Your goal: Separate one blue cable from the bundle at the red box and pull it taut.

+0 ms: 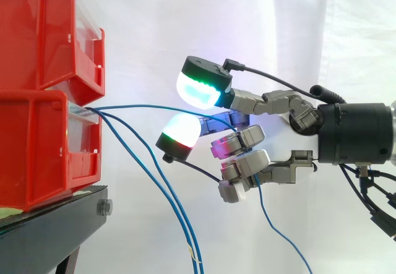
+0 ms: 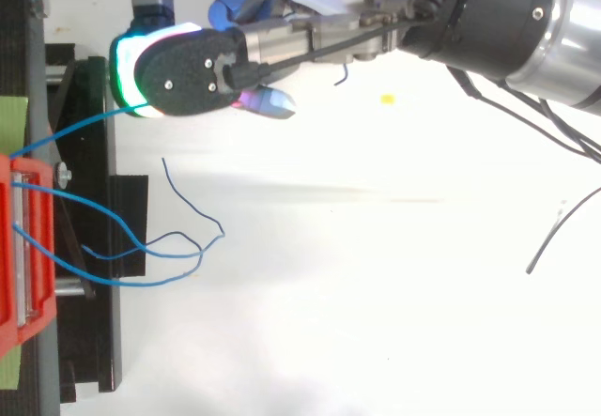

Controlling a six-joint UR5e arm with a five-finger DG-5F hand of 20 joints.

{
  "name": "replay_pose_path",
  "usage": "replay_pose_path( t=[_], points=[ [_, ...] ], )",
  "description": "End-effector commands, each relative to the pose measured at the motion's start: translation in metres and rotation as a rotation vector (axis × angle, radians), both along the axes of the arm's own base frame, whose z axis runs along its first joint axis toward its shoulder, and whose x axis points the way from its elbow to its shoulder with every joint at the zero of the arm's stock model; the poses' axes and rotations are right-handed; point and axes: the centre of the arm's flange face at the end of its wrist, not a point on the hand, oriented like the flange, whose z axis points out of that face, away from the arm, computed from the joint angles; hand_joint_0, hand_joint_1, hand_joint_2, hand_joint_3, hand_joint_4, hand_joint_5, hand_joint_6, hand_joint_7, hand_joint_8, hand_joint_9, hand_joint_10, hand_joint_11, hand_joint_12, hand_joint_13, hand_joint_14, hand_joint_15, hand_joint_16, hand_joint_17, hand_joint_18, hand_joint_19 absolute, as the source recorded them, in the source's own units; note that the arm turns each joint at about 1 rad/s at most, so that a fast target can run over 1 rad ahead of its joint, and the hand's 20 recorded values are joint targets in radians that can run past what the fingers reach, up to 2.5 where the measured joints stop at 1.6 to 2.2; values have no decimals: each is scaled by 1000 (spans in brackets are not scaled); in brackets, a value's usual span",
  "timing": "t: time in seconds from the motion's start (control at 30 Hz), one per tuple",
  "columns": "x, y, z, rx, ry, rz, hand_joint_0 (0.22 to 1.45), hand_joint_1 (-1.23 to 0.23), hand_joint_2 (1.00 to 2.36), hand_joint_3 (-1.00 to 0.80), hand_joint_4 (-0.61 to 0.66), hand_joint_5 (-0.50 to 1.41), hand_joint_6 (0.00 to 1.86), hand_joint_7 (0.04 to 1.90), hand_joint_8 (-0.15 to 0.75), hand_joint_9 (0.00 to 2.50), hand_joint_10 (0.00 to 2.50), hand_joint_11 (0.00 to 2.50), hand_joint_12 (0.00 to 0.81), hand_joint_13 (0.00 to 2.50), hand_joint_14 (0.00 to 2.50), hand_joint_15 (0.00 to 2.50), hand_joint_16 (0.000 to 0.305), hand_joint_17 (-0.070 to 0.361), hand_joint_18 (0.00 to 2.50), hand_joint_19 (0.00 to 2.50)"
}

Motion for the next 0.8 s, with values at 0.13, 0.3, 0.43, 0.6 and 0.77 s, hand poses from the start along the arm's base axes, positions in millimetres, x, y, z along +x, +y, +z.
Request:
replay_pose_path(
  t=[0.13,0.3,0.43,0.6,0.77],
  points=[
    [1,12,-1,3,11,17,639,-595,1012,-366,217,-190,906,1030,365,1009,1192,1659,403,1506,58,1685,66,148,1108,929],
    [1,13,-2,3,12,18,656,-646,1006,-438,233,-195,911,1002,365,986,1271,1594,401,1502,70,1679,66,148,1109,919],
    [1,13,-1,3,9,18,702,-720,1004,-450,193,-199,918,995,366,950,1365,1561,407,1497,28,1717,64,145,1112,896],
    [1,13,-1,3,9,18,727,-759,1004,-446,140,-202,925,978,364,934,1419,1547,405,1491,0,1732,64,143,1106,885],
    [1,13,-1,3,9,18,730,-765,1007,-421,123,-204,927,1002,367,932,1444,1528,407,1497,0,1716,63,141,1103,897]
  ],
)
